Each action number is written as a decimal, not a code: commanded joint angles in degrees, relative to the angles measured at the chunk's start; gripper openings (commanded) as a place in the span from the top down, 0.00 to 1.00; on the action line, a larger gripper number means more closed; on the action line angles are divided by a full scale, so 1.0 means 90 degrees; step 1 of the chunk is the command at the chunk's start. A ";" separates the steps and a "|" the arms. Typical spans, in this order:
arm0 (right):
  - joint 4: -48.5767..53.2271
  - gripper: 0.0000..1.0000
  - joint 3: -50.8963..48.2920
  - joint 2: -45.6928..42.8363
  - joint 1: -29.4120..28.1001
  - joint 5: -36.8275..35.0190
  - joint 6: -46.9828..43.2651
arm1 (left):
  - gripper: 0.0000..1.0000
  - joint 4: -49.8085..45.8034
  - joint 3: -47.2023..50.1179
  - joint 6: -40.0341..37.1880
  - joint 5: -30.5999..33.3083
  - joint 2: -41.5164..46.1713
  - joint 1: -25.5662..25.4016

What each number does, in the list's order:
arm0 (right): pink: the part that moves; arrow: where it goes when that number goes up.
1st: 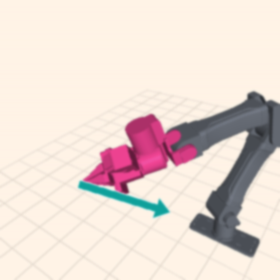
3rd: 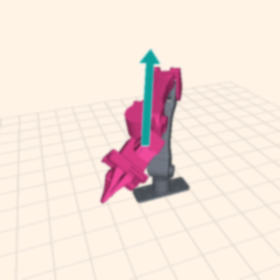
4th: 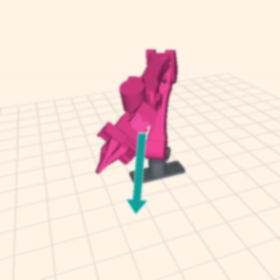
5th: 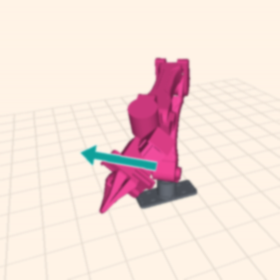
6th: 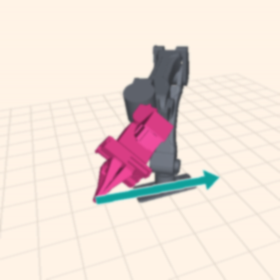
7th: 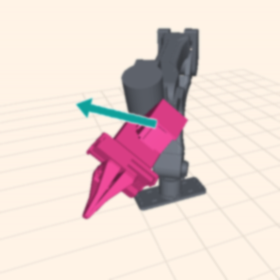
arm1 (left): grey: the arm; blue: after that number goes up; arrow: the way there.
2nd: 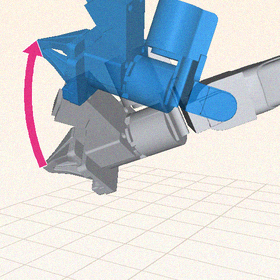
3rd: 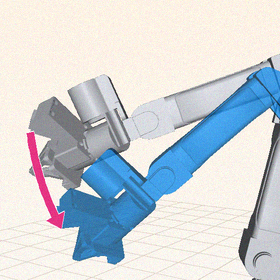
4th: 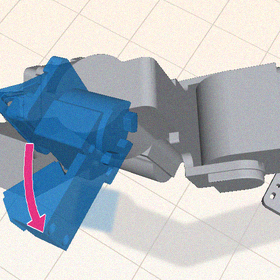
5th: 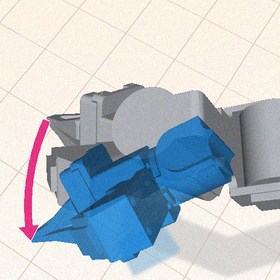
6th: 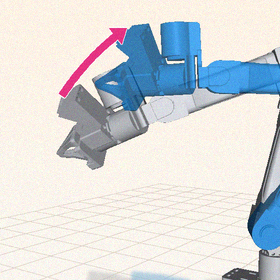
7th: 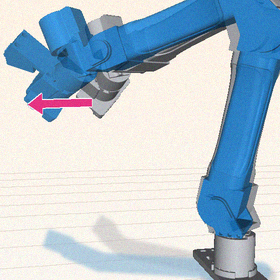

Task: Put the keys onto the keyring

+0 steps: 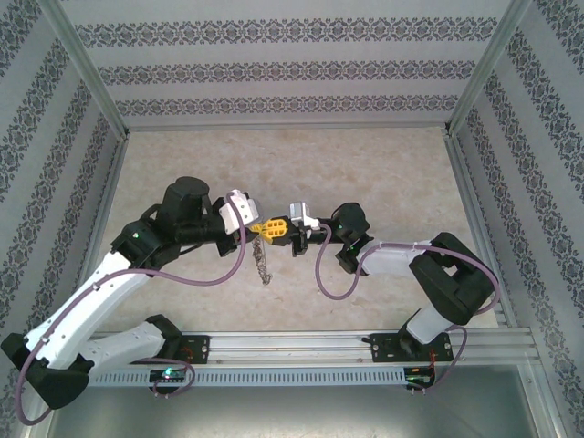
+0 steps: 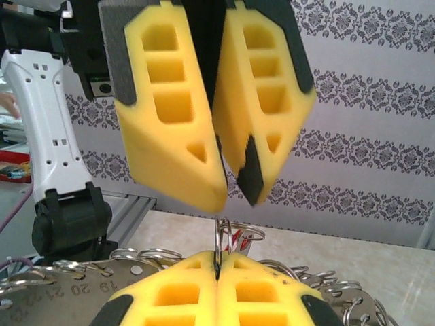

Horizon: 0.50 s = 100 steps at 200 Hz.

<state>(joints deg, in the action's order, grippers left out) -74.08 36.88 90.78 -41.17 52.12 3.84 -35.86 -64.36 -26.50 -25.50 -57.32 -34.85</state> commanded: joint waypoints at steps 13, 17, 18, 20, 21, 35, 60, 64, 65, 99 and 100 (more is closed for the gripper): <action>-0.0587 1.00 -0.0104 -0.0224 -0.0063 0.0088 0.0122 | 0.83 -0.0157 -0.0088 0.0035 -0.0227 -0.0059 0.0036; -0.0582 1.00 -0.0113 -0.0233 -0.0056 0.0095 0.0126 | 0.83 -0.0163 -0.0094 0.0017 -0.0220 -0.0057 0.0042; -0.0584 1.00 -0.0113 -0.0233 -0.0056 0.0092 0.0123 | 0.83 -0.0165 -0.0095 0.0016 -0.0217 -0.0062 0.0043; -0.0579 1.00 -0.0114 -0.0233 -0.0057 0.0089 0.0121 | 0.83 -0.0171 -0.0098 0.0008 -0.0207 -0.0063 0.0044; -0.0583 1.00 -0.0114 -0.0233 -0.0056 0.0088 0.0121 | 0.83 -0.0173 -0.0096 0.0002 -0.0201 -0.0065 0.0044; -0.0584 1.00 -0.0104 -0.0228 -0.0063 0.0098 0.0120 | 0.83 -0.0287 -0.0128 -0.0078 -0.0179 -0.0044 0.0066; -0.0587 1.00 -0.0085 -0.0243 -0.0048 0.0117 0.0140 | 0.73 -0.0469 -0.0146 -0.0172 -0.0262 0.0071 0.0132; -0.0587 1.00 -0.0085 -0.0236 -0.0051 0.0126 0.0140 | 0.72 -0.0453 -0.0121 -0.0157 -0.0272 0.0098 0.0140; -0.0587 1.00 -0.0085 -0.0240 -0.0053 0.0126 0.0150 | 0.72 -0.0451 -0.0113 -0.0154 -0.0272 0.0104 0.0141; -0.0587 1.00 -0.0048 -0.0203 -0.0028 0.0166 0.0159 | 0.77 -0.0505 0.0097 -0.0189 -0.0399 0.0201 0.0180; -0.0587 1.00 -0.0047 -0.0204 -0.0031 0.0171 0.0155 | 0.77 -0.0507 0.0099 -0.0190 -0.0400 0.0199 0.0180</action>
<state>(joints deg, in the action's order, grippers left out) -74.48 36.07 90.37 -41.15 52.14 4.40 -38.13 -64.36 -26.98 -27.05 -56.55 -33.98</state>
